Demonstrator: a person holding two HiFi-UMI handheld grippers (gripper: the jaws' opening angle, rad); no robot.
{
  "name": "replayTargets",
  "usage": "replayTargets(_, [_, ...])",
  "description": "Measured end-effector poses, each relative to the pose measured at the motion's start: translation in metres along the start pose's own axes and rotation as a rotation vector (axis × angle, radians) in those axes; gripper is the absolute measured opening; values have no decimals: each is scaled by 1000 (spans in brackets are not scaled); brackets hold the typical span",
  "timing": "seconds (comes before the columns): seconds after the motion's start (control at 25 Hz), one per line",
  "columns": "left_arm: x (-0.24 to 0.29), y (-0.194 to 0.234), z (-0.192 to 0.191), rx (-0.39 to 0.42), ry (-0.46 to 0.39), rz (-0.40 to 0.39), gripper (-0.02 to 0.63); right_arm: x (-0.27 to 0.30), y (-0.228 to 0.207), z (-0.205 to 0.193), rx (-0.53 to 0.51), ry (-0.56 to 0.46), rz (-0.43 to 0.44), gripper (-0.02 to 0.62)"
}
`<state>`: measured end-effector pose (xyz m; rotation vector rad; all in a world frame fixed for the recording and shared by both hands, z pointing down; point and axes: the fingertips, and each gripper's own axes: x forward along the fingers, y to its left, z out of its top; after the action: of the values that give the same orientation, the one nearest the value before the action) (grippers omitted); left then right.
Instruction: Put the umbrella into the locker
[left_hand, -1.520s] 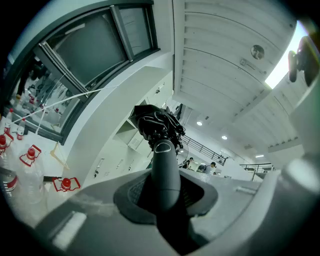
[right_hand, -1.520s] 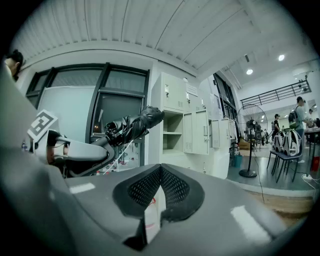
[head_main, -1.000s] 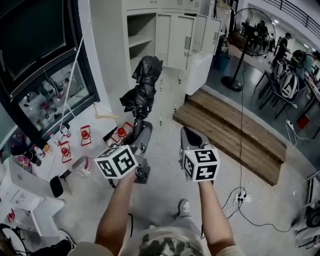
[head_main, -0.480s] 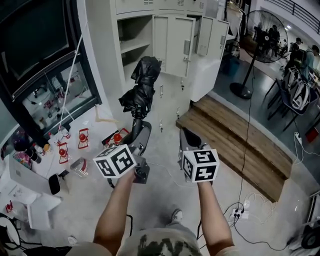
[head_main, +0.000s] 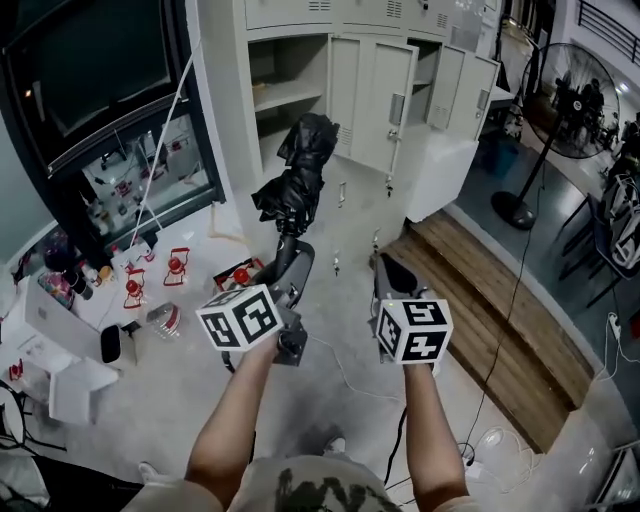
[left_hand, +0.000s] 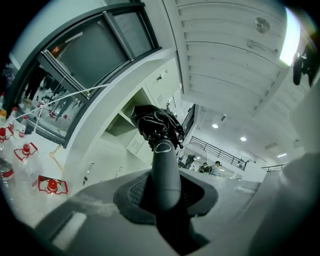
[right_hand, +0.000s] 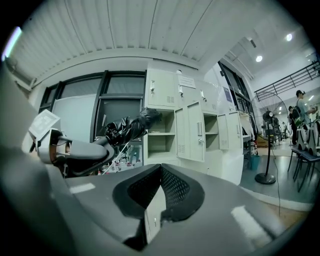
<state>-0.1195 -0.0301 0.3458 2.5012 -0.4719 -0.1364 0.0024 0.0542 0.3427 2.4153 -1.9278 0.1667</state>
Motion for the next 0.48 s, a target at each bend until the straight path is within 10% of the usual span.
replayTargets(0.48, [27,1,1,15,-28,54,101,28,-21,4,-10,-9,80,-2])
